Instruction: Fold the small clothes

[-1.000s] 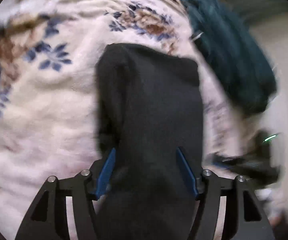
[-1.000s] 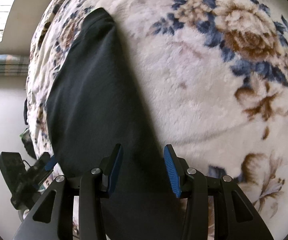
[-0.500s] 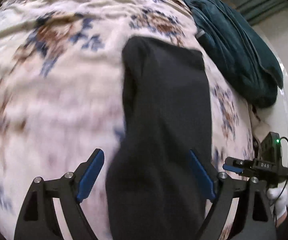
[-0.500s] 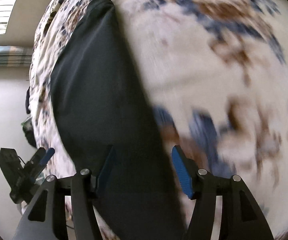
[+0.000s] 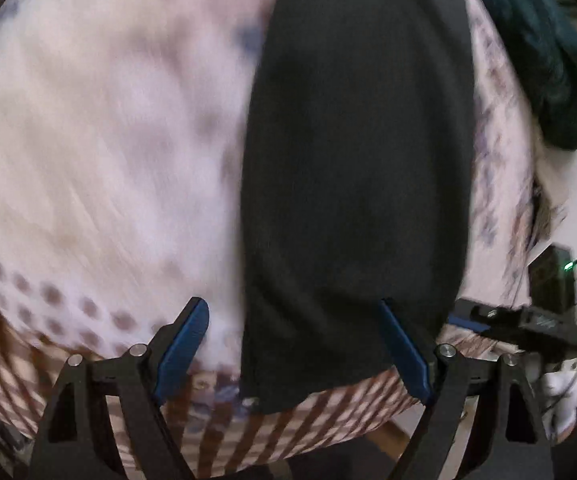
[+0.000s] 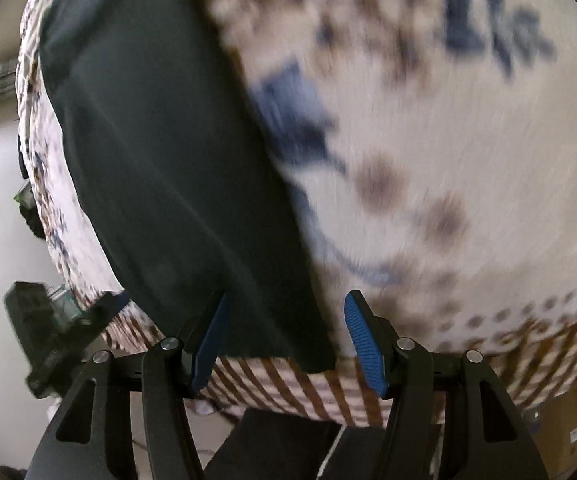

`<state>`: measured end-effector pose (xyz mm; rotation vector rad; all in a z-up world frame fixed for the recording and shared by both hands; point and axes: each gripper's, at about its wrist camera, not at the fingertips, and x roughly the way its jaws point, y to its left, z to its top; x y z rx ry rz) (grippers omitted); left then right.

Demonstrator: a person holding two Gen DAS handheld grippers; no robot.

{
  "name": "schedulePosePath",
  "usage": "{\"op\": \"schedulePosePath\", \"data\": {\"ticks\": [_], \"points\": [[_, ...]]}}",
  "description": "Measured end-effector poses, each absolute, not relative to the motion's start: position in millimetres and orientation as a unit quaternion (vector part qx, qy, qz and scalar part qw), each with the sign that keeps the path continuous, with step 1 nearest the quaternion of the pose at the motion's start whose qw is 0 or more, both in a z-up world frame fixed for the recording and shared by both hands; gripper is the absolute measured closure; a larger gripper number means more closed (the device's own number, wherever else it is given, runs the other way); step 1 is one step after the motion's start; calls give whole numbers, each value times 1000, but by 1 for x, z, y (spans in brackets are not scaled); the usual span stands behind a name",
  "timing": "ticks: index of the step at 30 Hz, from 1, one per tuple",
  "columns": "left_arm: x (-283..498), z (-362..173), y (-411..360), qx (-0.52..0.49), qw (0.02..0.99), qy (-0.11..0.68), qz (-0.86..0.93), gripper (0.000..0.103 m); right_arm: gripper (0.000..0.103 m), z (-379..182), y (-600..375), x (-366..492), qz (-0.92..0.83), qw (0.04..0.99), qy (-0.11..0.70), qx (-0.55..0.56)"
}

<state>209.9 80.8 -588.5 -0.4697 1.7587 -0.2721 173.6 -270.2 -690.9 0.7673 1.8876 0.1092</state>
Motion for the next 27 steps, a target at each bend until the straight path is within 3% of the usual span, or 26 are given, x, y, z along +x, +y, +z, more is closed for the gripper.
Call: {"op": "schedulePosePath", "data": {"ticks": [1, 2, 3, 4, 5, 6, 8, 13, 14, 16, 18, 20, 21, 22, 23, 24, 25, 27], "points": [[204, -592, 75, -207, 605, 759, -126, 27, 41, -698, -268, 168, 50, 518, 788, 328], [200, -593, 68, -201, 614, 751, -137, 41, 41, -704, -265, 163, 52, 517, 787, 332], [197, -593, 61, -182, 628, 743, -141, 89, 41, -711, -257, 163, 55, 518, 785, 336], [194, -590, 56, -171, 635, 739, -149, 94, 42, -716, -252, 162, 60, 522, 781, 338], [192, -586, 52, -150, 650, 730, -149, 94, 59, -719, -250, 161, 61, 529, 777, 336], [191, -581, 52, -141, 659, 724, -147, 95, 93, -719, -247, 160, 65, 532, 773, 340], [188, -571, 60, -150, 669, 714, -144, 95, 93, -711, -243, 157, 78, 533, 756, 372], [183, -583, 73, -169, 655, 720, -154, 92, 92, -700, -240, 139, 88, 541, 767, 333], [184, -586, 77, -178, 652, 721, -151, 90, 87, -705, -242, 137, 84, 533, 774, 331], [186, -595, 79, -214, 638, 722, -160, 73, 73, -717, -245, 141, 73, 517, 779, 347], [184, -601, 80, -243, 635, 712, -174, 64, 56, -723, -241, 141, 82, 511, 770, 372], [182, -605, 81, -253, 639, 706, -171, 65, 53, -729, -241, 139, 84, 509, 763, 391], [180, -604, 81, -258, 642, 702, -169, 68, 53, -731, -237, 139, 81, 510, 760, 393], [180, -602, 81, -256, 647, 698, -168, 92, 53, -731, -236, 138, 79, 514, 758, 393], [179, -599, 79, -246, 650, 700, -167, 95, 56, -728, -235, 137, 75, 519, 755, 394], [178, -595, 80, -244, 652, 699, -166, 95, 80, -724, -234, 135, 74, 524, 752, 393], [178, -589, 76, -241, 657, 694, -168, 95, 92, -718, -231, 132, 80, 527, 751, 388], [181, -575, 65, -217, 671, 689, -168, 95, 92, -701, -225, 129, 91, 537, 743, 389]]}}
